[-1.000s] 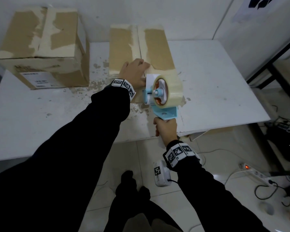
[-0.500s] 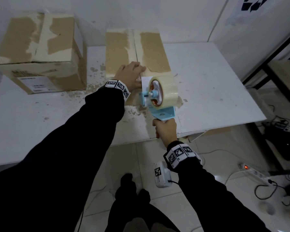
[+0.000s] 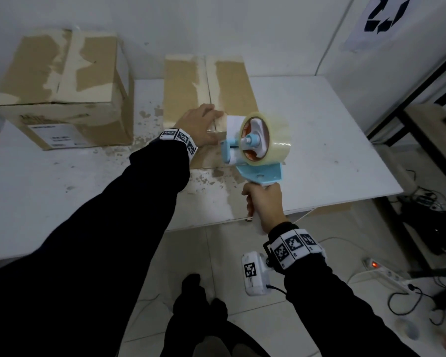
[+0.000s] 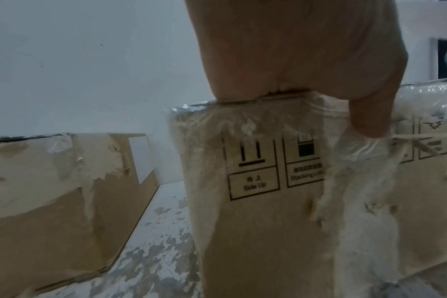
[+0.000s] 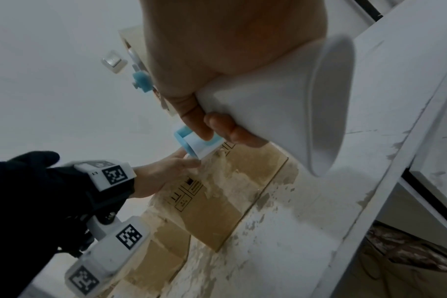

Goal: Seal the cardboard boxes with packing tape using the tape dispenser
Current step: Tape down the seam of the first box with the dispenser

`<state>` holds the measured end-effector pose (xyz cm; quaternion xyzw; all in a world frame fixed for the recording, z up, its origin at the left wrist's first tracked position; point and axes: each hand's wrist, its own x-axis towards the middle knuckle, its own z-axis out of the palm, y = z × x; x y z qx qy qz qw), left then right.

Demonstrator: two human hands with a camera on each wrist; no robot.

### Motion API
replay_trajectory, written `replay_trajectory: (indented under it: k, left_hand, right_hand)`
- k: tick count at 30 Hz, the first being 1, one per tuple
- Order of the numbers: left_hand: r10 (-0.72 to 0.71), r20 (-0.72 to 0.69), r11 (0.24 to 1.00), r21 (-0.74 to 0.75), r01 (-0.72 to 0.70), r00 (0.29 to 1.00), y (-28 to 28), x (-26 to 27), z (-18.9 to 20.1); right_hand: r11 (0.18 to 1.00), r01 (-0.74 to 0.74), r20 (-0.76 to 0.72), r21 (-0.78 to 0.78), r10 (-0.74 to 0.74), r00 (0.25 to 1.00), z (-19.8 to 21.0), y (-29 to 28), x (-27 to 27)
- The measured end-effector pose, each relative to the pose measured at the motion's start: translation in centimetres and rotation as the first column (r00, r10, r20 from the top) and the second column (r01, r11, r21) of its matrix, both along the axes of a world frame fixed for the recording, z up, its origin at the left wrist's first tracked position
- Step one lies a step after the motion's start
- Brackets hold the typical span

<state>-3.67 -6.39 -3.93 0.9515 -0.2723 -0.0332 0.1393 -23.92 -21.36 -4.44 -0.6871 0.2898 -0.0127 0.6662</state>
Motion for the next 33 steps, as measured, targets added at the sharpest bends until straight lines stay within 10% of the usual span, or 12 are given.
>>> replay_trajectory:
  k: [33]
  left_hand:
    - [0.071, -0.017, 0.997, -0.028, -0.071, 0.997, -0.5, -0.3, 0.1]
  right_hand:
    - [0.986, -0.022, -0.026, 0.165, 0.027, 0.999, 1.8, -2.9, 1.4]
